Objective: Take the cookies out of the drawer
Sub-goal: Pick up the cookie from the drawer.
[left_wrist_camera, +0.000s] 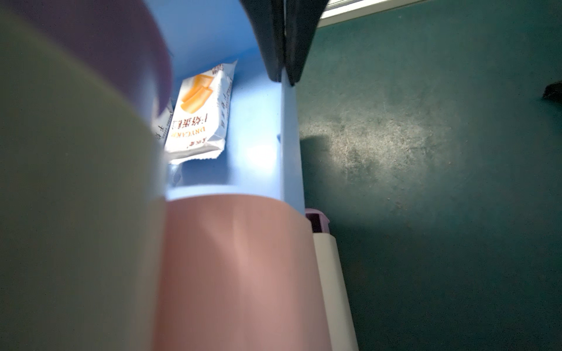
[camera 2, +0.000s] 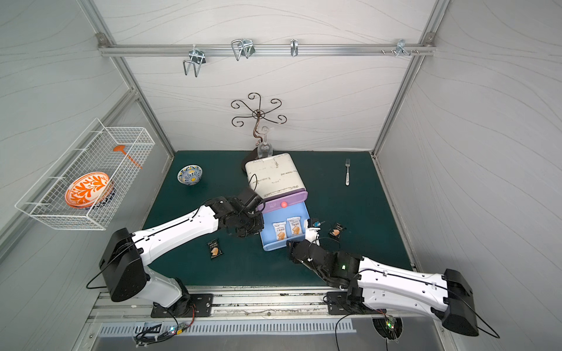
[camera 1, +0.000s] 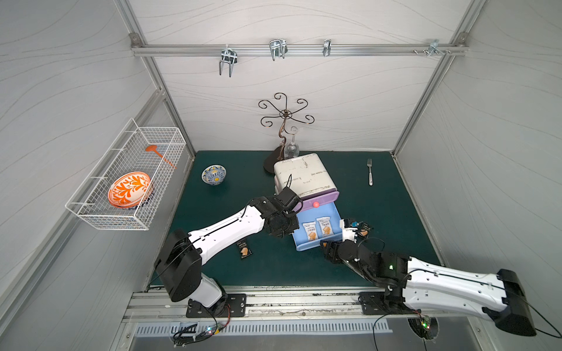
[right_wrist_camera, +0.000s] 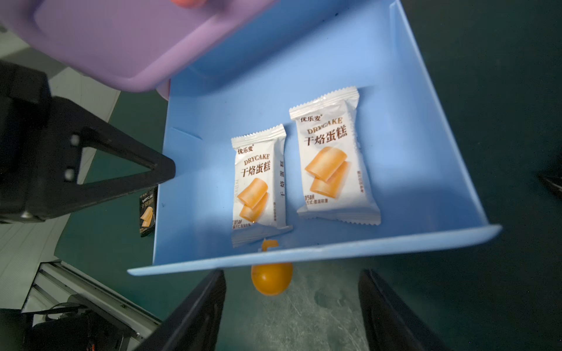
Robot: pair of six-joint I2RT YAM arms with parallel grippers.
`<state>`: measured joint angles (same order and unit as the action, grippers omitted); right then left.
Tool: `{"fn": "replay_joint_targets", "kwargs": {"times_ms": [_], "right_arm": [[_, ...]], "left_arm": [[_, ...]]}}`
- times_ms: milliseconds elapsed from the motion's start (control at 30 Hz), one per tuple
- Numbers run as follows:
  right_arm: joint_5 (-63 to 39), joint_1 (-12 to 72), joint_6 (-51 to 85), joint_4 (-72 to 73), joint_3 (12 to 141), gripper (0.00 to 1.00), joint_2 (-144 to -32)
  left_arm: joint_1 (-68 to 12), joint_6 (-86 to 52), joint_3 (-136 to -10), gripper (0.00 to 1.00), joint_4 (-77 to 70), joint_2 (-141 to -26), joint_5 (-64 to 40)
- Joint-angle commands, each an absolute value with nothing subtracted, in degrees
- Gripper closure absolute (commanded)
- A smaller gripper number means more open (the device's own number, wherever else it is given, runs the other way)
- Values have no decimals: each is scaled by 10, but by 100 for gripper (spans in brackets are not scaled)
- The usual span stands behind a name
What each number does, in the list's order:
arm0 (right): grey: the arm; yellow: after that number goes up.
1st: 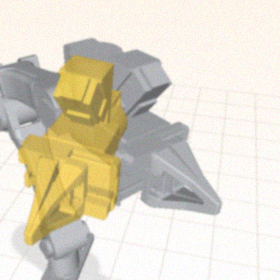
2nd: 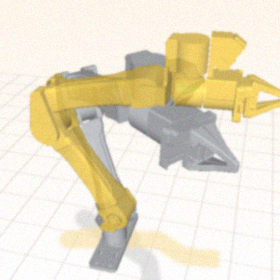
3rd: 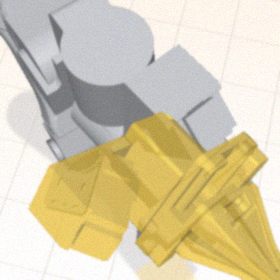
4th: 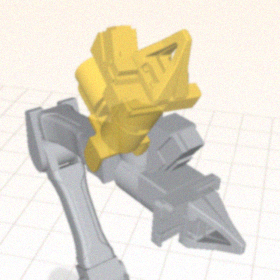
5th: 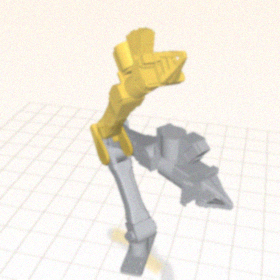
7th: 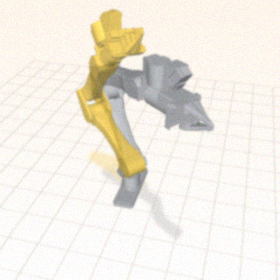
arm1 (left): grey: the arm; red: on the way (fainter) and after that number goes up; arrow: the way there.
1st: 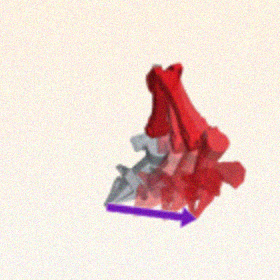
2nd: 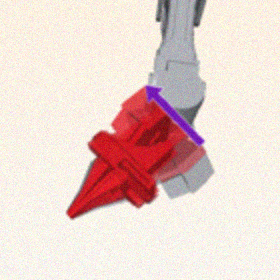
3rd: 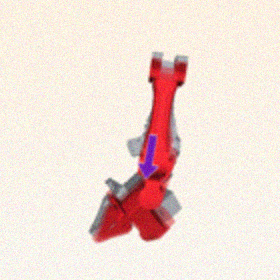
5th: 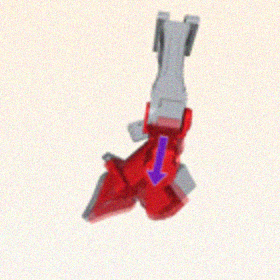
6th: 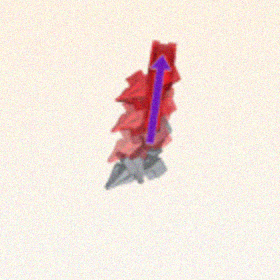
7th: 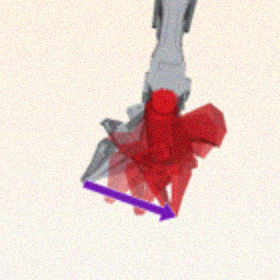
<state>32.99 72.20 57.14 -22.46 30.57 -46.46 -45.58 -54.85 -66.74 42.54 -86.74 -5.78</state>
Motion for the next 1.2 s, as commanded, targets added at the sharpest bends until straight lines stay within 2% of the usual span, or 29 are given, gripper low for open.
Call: {"fn": "replay_joint_targets", "kwargs": {"times_ms": [0,200,300,467,533,633,800,1167], "right_arm": [[348,719,556,-278,338,26,-421],[315,705,542,-410,400,27,-364],[273,678,530,-479,452,27,-371],[66,555,418,-547,565,26,-492],[27,543,373,-574,612,26,-551],[21,542,316,-611,673,27,-620],[-13,526,275,-612,693,27,-679],[8,522,254,-591,675,27,-717]], "left_arm": [[-459,-533,-693,100,414,-880,-57],[-458,-532,-701,100,414,-886,-58],[-459,-531,-705,100,416,-887,-59],[-458,-527,-714,100,417,-893,-63],[-459,-526,-715,100,416,-894,-64],[-458,-525,-719,100,415,-896,-67],[-457,-528,-718,100,409,-898,-69],[-457,-529,-716,100,401,-896,-75]]}}
